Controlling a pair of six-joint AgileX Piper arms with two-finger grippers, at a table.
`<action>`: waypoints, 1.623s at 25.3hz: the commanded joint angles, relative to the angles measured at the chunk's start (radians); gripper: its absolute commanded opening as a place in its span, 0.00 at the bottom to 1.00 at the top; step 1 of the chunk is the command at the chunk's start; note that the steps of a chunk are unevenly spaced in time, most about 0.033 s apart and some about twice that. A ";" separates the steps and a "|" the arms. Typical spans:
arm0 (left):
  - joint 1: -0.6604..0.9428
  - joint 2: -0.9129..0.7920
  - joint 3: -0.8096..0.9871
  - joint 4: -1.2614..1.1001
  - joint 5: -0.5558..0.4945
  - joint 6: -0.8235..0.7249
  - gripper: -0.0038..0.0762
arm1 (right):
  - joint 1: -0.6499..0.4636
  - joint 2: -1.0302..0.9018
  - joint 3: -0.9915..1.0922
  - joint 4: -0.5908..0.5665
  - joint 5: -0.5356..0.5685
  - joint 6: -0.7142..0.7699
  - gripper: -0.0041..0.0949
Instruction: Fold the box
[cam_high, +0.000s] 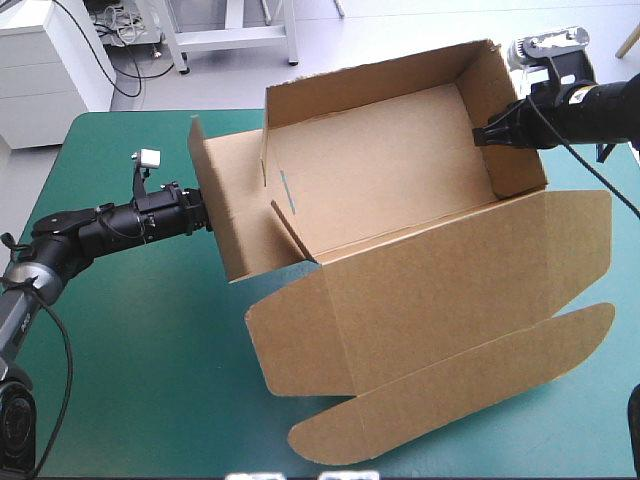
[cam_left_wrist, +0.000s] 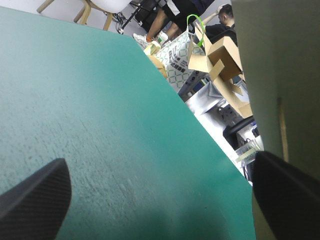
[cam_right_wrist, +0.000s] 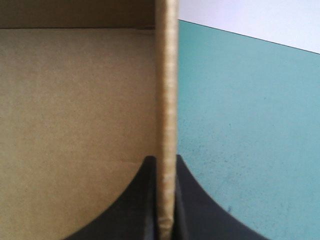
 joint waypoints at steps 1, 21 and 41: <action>-0.005 -0.030 -0.048 -0.082 0.104 -0.003 0.96 | 0.028 -0.037 -0.026 -0.040 -0.116 0.053 0.02; -0.096 -0.030 -0.173 -0.172 0.104 0.027 0.96 | 0.202 0.004 -0.026 -0.322 -0.275 0.222 0.03; -0.258 -0.030 -0.298 -0.025 -0.200 -0.152 0.96 | 0.210 0.004 -0.026 -0.303 -0.299 0.215 0.03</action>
